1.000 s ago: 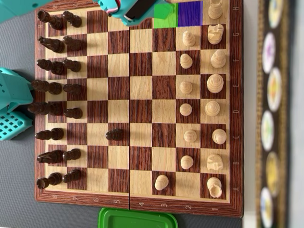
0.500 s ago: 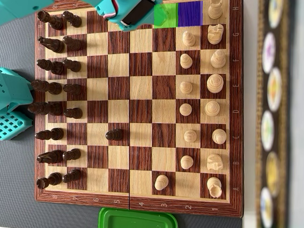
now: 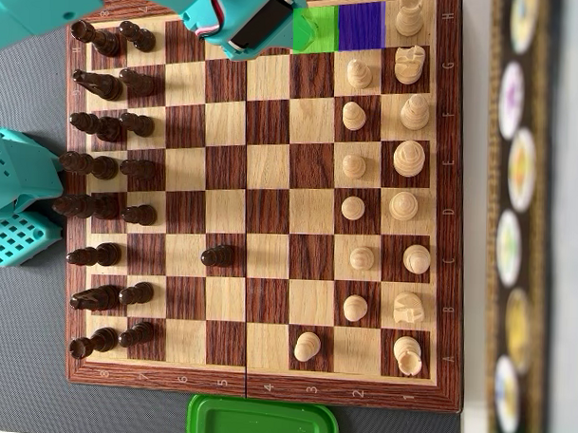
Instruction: Play chess
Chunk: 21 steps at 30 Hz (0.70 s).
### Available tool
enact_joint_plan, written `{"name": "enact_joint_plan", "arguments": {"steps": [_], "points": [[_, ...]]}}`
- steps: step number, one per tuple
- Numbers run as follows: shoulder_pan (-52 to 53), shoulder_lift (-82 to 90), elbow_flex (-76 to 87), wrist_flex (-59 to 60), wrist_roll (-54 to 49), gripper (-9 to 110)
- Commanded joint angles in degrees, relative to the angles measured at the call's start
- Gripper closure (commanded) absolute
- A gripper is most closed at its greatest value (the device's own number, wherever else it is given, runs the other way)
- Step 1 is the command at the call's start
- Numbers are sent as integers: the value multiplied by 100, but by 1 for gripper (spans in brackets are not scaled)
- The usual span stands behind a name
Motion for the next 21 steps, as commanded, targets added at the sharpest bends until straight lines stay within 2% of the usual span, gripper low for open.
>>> {"name": "enact_joint_plan", "arguments": {"steps": [1, 3, 8, 21], "points": [[26, 316, -70, -44, 35, 96], [26, 316, -79, -44, 35, 96], [9, 316, -88, -44, 44, 86], [9, 457, -88, -44, 35, 86]]}}
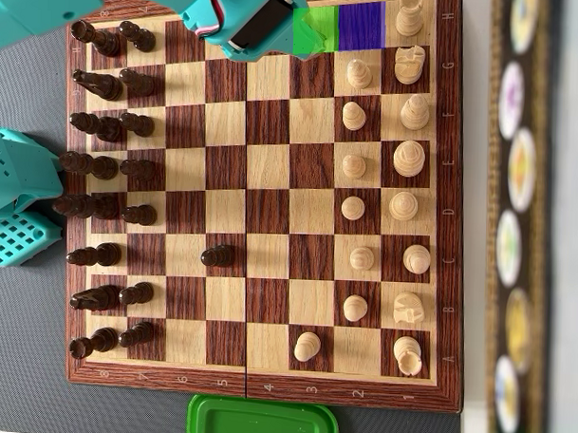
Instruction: Play chess
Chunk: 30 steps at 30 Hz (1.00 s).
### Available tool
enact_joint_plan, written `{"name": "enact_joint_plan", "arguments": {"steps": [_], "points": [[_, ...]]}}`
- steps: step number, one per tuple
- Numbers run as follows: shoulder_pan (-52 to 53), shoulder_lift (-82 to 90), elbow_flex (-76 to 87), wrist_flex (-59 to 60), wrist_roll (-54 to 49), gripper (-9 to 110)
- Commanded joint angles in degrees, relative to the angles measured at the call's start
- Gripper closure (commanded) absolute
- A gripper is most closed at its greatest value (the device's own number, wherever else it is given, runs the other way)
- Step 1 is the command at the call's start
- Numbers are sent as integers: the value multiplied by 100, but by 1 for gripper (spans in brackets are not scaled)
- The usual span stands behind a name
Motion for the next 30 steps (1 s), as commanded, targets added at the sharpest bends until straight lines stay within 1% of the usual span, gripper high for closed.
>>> {"name": "enact_joint_plan", "arguments": {"steps": [1, 12, 20, 30], "points": [[0, 519, -62, -44, 35, 86], [-53, 940, -26, 18, 44, 86], [44, 2074, 624, -44, 44, 86], [659, 3384, 1397, -44, 35, 86]]}}
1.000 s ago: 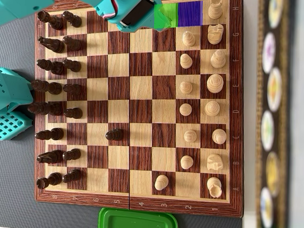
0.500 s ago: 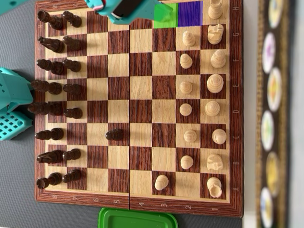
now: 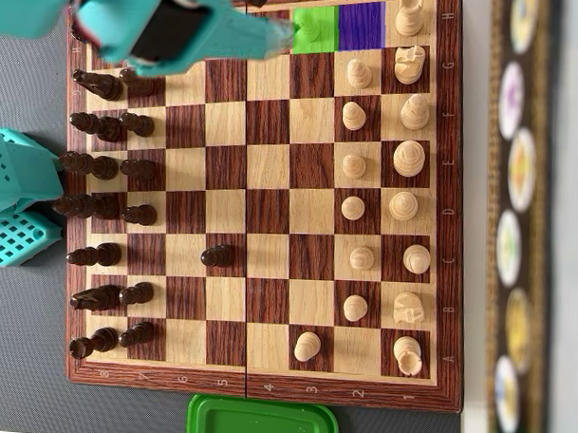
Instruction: Play chess
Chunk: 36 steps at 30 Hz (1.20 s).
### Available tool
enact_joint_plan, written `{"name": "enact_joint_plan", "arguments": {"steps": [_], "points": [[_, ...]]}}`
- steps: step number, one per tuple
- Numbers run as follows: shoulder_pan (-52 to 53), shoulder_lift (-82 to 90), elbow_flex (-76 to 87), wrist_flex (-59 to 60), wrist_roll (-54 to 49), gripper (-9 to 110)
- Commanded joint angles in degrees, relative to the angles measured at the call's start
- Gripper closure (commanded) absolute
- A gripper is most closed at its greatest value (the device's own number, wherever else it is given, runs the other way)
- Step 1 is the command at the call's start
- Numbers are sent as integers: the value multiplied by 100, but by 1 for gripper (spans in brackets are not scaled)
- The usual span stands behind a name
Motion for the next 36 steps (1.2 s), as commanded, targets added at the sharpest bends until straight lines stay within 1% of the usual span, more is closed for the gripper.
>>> {"name": "enact_joint_plan", "arguments": {"steps": [1, 10, 16, 18, 31, 34, 36], "points": [[255, 668, 149, -44, 35, 86], [1081, 1925, 914, -44, 35, 86], [1591, 2733, 1591, -44, 44, 96], [1767, 3050, 1872, -44, 44, 97], [2566, 5186, 3217, -44, 44, 99], [2654, 5590, 3498, -44, 44, 102], [2663, 5862, 3709, -44, 44, 102]]}}
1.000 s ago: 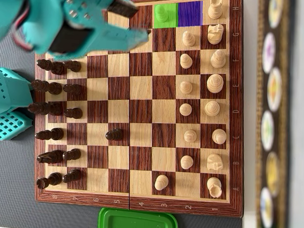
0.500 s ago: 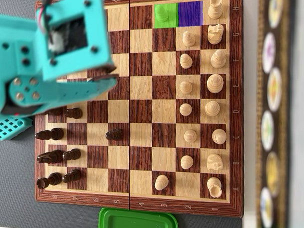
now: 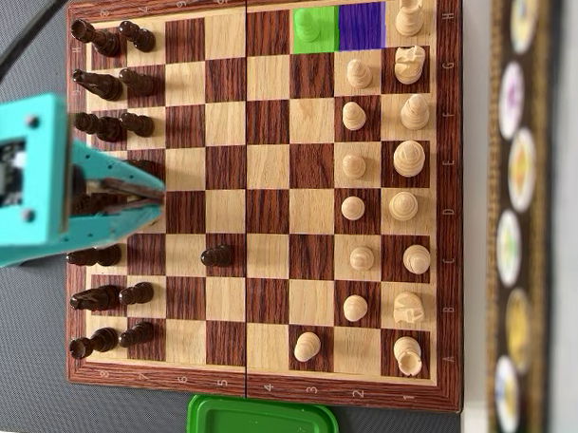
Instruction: Play chess
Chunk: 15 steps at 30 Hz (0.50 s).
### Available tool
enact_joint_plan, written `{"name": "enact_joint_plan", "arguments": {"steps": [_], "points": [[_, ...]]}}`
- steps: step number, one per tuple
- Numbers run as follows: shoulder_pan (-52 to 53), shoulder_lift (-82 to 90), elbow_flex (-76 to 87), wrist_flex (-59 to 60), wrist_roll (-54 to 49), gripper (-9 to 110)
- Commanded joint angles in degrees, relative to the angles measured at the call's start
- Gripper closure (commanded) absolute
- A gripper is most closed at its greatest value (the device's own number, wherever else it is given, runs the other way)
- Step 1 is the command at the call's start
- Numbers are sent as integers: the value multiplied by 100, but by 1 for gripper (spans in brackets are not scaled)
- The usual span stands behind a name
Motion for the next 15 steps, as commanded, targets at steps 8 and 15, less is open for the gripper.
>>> {"name": "enact_joint_plan", "arguments": {"steps": [8, 15], "points": [[79, 1564, 958, -193, 35, 102], [79, 2795, 2180, -1468, 0, 102]]}}
